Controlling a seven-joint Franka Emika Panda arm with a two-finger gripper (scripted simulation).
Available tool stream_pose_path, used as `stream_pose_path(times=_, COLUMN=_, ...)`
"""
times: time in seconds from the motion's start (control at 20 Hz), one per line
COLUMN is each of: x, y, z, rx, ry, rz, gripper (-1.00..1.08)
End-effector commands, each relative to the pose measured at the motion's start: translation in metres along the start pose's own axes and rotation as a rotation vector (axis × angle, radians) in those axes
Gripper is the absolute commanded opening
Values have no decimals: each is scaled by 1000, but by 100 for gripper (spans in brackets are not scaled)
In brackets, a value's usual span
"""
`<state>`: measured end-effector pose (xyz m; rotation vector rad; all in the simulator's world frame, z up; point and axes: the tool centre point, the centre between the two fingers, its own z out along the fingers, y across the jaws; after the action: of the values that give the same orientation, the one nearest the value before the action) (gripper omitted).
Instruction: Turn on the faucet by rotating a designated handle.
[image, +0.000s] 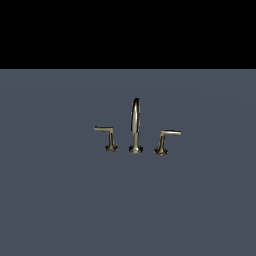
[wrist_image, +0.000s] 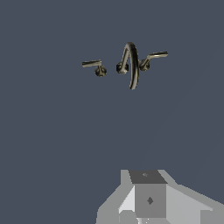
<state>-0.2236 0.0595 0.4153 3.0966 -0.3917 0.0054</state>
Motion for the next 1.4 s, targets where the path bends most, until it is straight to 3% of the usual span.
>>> stream_pose_path(times=0.0, x=5, y=-10, z=13, rx=1, ry=-1, rz=57, gripper=-100)
stream_pose_path(times=1.35, x=87, y=-97, z=142, rx=15, ry=-13, rz=628, gripper=-100)
